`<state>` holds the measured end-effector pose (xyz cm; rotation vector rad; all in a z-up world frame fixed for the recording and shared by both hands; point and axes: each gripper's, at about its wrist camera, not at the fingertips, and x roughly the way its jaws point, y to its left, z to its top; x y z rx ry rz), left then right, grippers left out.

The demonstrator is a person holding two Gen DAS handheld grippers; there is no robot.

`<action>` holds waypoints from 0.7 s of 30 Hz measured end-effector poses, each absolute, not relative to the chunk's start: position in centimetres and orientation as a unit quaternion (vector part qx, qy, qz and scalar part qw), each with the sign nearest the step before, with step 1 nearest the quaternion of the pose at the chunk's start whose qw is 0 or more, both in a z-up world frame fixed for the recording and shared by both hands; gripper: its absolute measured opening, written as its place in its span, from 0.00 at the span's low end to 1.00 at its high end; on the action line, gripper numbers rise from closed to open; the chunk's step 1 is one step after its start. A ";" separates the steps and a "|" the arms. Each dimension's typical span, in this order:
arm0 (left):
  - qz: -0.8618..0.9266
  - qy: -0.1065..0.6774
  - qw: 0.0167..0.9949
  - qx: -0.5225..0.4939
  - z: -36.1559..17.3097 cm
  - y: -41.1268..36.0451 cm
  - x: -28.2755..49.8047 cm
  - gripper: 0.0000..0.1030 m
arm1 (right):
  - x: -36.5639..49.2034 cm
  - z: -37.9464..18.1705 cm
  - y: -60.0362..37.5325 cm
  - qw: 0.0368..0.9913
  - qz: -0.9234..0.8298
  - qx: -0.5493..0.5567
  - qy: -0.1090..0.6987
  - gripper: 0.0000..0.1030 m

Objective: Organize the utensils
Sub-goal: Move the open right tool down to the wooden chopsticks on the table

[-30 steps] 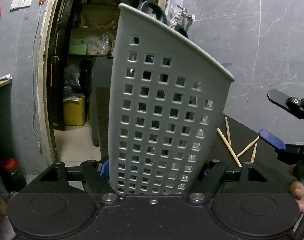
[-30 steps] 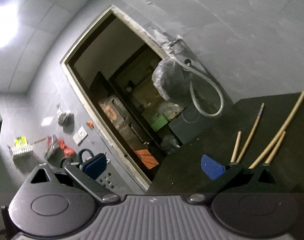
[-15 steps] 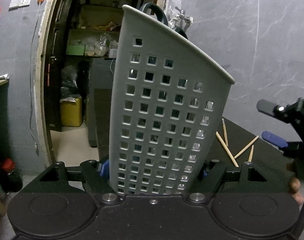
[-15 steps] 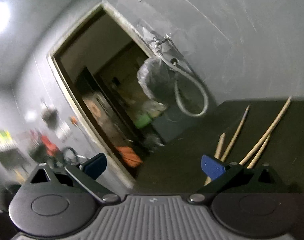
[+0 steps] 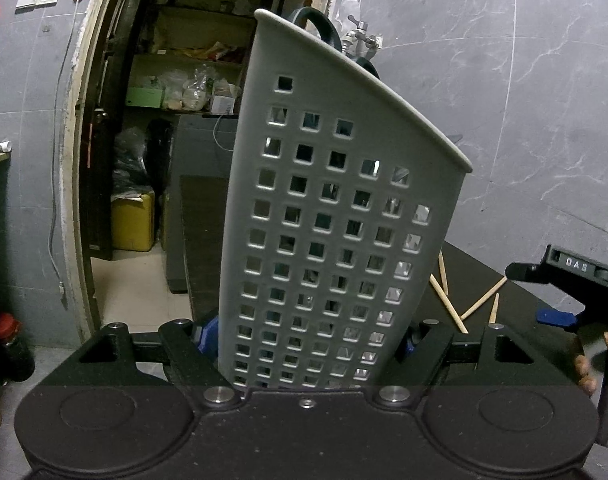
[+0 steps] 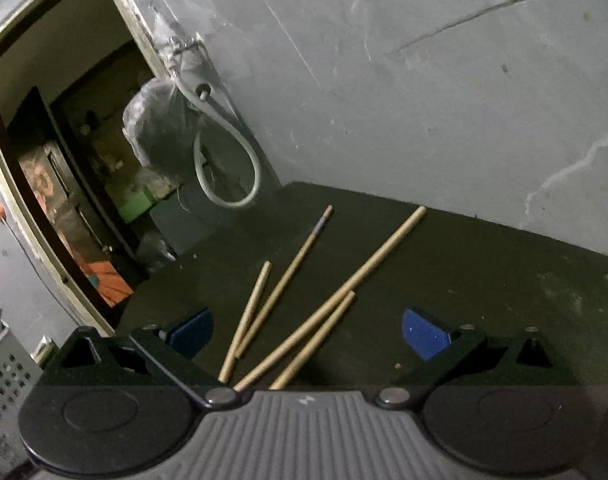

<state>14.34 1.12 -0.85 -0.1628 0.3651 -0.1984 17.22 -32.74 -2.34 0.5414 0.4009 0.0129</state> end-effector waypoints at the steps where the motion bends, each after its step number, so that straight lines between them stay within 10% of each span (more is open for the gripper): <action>1: -0.098 0.181 0.975 -0.080 -0.9 1.2 14.4 0.76 | 17.2 -2.4 -32.5 0.945 0.008 0.258 0.201 1.00; 21: -0.096 0.181 0.976 -0.078 -0.9 1.1 14.4 0.76 | 15.9 -1.7 -30.5 0.964 0.035 0.076 0.252 1.00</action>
